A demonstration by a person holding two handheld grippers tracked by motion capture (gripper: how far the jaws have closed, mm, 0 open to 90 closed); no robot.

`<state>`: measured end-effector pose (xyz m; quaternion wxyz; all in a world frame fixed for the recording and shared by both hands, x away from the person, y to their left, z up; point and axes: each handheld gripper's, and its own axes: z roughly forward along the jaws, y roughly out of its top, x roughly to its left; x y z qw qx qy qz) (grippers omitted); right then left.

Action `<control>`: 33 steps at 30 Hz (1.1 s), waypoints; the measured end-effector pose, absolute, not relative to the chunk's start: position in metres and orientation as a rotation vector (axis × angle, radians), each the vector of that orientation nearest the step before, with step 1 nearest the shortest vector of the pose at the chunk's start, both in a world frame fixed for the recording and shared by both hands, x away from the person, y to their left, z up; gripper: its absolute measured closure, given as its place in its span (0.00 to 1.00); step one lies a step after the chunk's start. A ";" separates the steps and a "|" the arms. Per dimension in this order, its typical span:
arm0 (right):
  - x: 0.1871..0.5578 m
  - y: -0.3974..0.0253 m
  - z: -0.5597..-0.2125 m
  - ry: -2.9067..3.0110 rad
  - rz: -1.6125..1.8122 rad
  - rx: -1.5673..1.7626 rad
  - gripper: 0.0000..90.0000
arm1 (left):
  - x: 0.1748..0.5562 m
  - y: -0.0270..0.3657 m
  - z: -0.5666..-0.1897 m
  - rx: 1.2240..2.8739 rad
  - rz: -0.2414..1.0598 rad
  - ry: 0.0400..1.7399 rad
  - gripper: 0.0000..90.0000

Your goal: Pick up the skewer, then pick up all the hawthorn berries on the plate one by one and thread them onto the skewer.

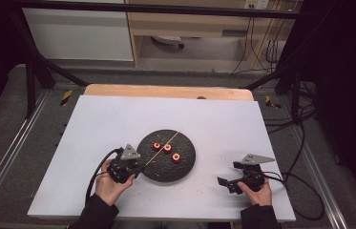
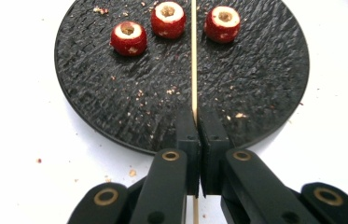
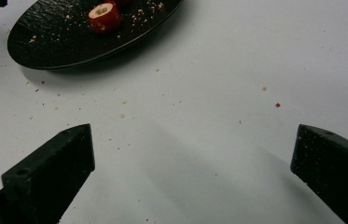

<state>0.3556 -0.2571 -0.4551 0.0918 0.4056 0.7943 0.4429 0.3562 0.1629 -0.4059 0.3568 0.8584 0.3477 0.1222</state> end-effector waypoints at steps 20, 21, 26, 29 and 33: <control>0.357 -0.247 -0.451 2.329 1.300 1.237 0.00 | 0.336 0.198 -0.422 2.035 0.287 0.930 0.98; 0.357 -0.246 -0.450 2.330 1.302 1.236 0.01 | 0.335 0.199 -0.422 2.031 0.285 0.930 0.98; 0.358 -0.238 -0.449 2.337 1.298 1.229 0.01 | 0.333 0.203 -0.424 2.011 0.285 0.923 0.98; 0.360 -0.233 -0.447 2.342 1.269 1.217 0.01 | 0.332 0.206 -0.424 2.000 0.284 0.929 0.98; 0.359 -0.225 -0.443 2.344 1.284 1.208 0.01 | 0.331 0.207 -0.426 2.005 0.287 0.930 0.98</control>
